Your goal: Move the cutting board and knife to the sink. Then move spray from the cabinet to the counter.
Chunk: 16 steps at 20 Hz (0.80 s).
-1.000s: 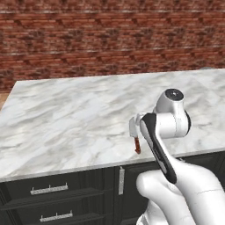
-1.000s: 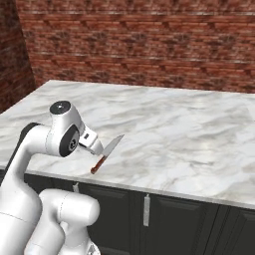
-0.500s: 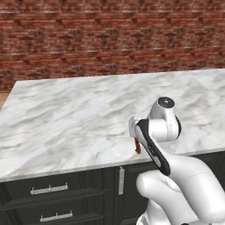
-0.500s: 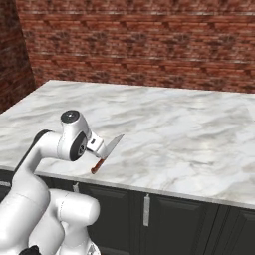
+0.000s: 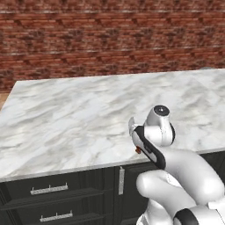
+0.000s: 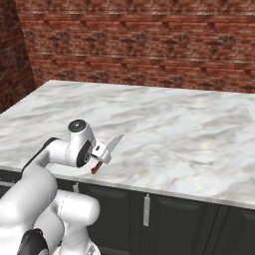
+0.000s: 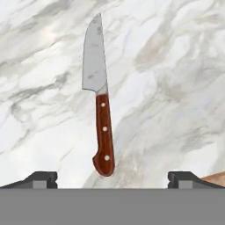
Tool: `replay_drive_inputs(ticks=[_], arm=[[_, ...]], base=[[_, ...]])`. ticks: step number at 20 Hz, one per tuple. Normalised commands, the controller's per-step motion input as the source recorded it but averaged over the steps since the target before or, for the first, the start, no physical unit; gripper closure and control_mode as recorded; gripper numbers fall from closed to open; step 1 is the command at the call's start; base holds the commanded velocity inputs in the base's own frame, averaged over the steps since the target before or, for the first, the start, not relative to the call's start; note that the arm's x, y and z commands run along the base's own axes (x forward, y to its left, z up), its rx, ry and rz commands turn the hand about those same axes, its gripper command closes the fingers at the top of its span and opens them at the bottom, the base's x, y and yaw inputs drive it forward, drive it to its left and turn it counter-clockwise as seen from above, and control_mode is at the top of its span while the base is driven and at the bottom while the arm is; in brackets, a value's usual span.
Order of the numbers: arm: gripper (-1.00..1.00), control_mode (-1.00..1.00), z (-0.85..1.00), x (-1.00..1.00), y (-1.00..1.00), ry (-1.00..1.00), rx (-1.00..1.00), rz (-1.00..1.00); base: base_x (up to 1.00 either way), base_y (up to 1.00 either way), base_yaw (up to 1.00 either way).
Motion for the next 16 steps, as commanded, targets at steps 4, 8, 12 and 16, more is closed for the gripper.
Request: replay_drive_inputs(ticks=[4,8,12,16], arm=[[-1.00,-1.00,-0.43,0.09,0.00,0.02,0.00,0.06],[-1.00,-1.00,-0.47,0.13,0.00,0.05,0.00,0.05],[-1.00,-1.00,-0.55,0.12,0.00,0.06,0.00,0.06],[-1.00,-1.00,-0.61,0.07,0.00,0.07,0.00,0.06]], base=[[0.00,0.00,0.00],[0.00,0.00,0.00],[0.00,0.00,0.00],[0.00,0.00,0.00]])
